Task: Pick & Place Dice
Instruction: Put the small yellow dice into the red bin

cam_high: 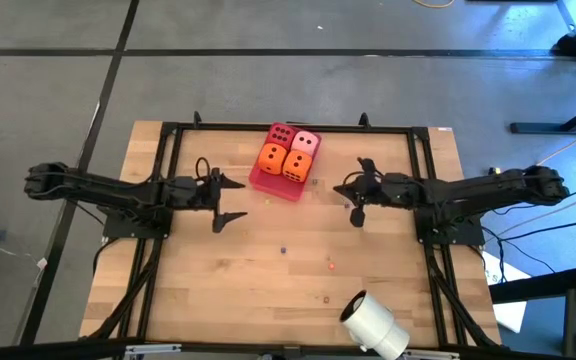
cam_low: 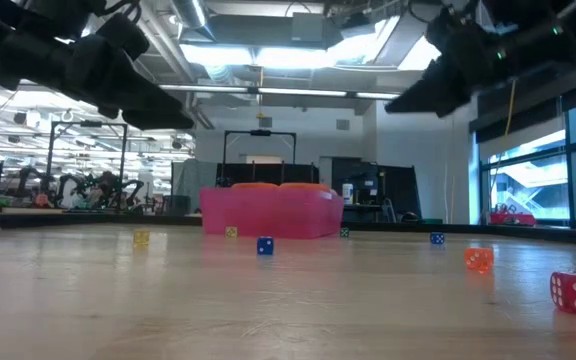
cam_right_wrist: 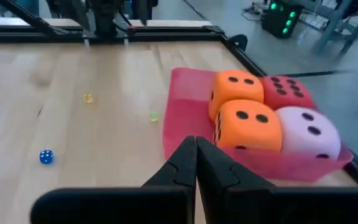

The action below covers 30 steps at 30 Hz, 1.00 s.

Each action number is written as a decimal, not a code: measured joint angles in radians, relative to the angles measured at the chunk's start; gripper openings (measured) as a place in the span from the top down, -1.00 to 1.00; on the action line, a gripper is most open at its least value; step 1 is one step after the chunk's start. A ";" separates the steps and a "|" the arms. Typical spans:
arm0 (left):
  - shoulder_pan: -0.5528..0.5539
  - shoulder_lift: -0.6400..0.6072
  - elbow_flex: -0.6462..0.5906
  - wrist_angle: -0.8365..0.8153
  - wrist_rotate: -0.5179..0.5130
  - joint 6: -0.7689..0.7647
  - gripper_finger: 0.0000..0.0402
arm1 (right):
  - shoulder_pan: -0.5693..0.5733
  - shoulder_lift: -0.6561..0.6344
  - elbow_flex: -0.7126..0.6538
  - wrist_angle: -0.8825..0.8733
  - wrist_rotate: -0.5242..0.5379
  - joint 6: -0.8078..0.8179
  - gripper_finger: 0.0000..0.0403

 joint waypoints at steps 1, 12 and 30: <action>0.000 0.000 0.000 0.001 -0.022 0.001 -0.98 | 0.000 0.000 0.022 -0.028 -0.001 -0.002 0.97; 0.001 0.000 0.000 -0.003 -0.270 0.028 -0.98 | 0.049 0.052 0.085 -0.156 -0.162 0.061 0.97; 0.001 0.000 0.000 -0.003 -0.285 -0.114 -0.98 | 0.053 0.219 0.085 -0.175 0.102 0.110 0.27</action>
